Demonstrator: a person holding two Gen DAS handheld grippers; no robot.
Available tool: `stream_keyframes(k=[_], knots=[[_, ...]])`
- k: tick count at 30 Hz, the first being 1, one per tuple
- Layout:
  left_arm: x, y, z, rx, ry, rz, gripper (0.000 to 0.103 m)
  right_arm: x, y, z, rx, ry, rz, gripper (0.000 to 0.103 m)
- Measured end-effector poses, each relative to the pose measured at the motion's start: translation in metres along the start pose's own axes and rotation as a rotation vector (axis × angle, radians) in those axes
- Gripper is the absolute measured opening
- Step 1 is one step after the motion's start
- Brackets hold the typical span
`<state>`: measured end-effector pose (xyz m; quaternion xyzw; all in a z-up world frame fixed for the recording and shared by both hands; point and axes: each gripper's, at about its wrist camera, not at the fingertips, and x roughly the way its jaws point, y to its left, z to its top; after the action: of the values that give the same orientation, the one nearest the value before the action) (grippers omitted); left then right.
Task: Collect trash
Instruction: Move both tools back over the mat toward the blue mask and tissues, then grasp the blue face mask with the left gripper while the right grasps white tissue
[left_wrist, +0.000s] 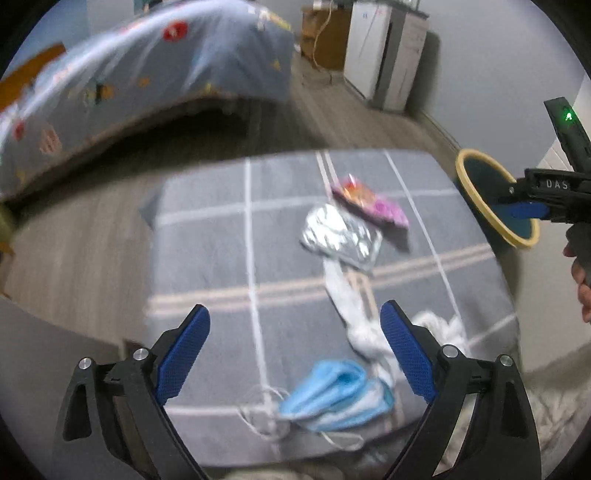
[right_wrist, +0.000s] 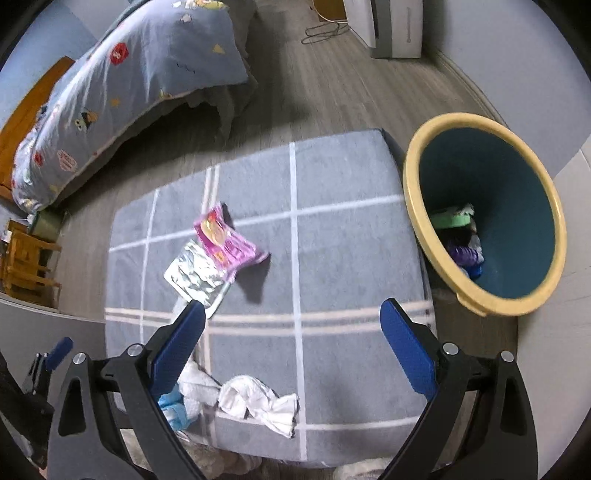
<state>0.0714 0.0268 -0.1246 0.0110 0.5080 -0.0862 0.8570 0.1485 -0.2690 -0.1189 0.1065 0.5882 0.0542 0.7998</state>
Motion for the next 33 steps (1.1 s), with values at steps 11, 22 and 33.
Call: stream_keyframes(k=[11, 22, 33], knots=[[0.034, -0.017, -0.031, 0.134, 0.225, -0.101, 0.050, 0.021, 0.031, -0.039, -0.026, 0.054, -0.032, 0.094], [0.043, -0.005, -0.012, 0.078, 0.188, -0.055, 0.007, 0.032, 0.054, -0.055, -0.122, 0.092, -0.004, 0.094], [0.037, 0.042, 0.000, -0.116, 0.127, 0.004, 0.006, 0.063, 0.113, -0.084, -0.338, 0.160, 0.076, 0.076]])
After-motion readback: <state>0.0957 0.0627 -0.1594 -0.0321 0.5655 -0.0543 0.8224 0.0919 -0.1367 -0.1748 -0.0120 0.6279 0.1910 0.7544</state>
